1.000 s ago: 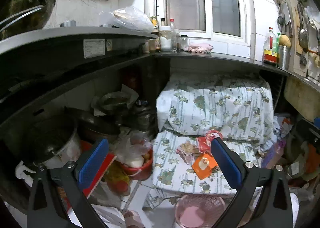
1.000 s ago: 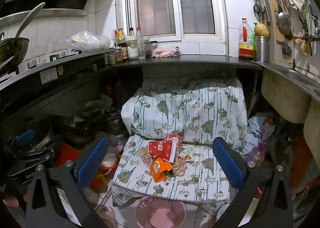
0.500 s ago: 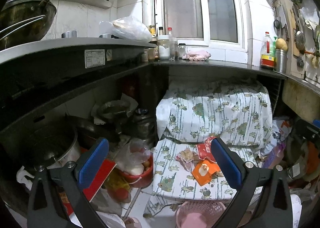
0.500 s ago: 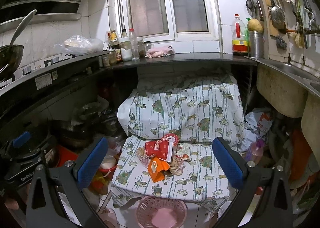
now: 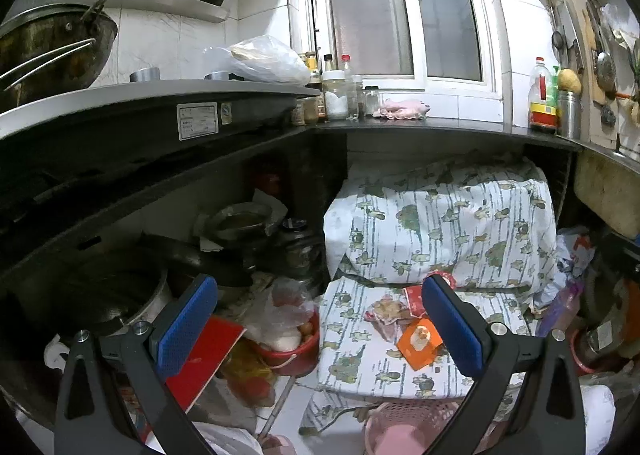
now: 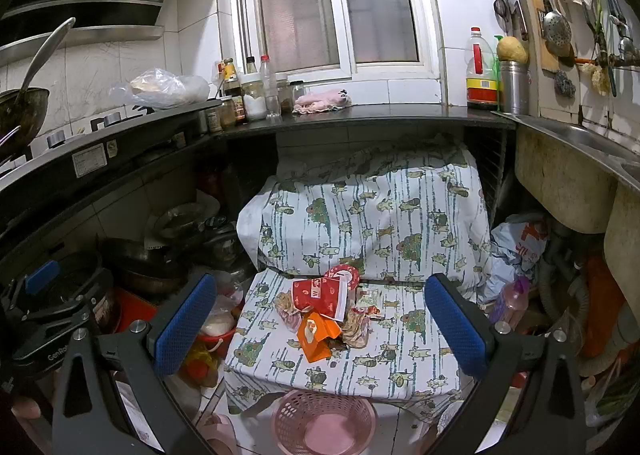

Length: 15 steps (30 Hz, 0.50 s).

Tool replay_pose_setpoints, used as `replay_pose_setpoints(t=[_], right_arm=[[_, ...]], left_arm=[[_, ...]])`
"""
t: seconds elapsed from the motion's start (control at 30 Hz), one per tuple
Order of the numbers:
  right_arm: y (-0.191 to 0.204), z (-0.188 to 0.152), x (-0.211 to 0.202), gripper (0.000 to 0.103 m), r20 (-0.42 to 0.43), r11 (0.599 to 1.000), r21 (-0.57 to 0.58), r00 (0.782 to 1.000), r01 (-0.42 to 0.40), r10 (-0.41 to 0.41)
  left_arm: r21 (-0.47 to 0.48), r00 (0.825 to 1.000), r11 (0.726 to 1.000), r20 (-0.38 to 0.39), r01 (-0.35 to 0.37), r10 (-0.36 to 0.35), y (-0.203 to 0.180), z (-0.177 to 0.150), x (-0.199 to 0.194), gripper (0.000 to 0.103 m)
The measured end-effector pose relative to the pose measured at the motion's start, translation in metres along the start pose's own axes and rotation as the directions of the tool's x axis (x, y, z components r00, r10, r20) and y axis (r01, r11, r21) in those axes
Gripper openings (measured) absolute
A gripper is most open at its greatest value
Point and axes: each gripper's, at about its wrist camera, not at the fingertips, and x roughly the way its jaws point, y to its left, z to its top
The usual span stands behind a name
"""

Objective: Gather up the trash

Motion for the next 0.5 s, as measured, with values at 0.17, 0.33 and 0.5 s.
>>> replay_pose_setpoints(t=[0.17,0.33,0.5], right_arm=[[0.002,-0.0021,0.0031,0.103,-0.014,1.0,-0.004,1.0,0.012,-0.012],[0.0056,-0.0017,0.0038,0.103,-0.018,1.0,-0.007,1.0,0.007,-0.007],[0.0045,-0.0027,0.0034,0.103,-0.019,1.0,-0.005,1.0,0.005,-0.005]], left_arm=[[0.002,1.0,1.0,-0.008,0.01,-0.01,-0.0011,-0.0005,0.0013,0.103],[0.006,1.0,1.0,-0.018,-0.006,0.006,-0.0032,-0.0029,0.0018,0.103],[0.007,1.0,1.0,-0.018,-0.007,0.007,-0.0037,-0.0036,0.0019,0.103]])
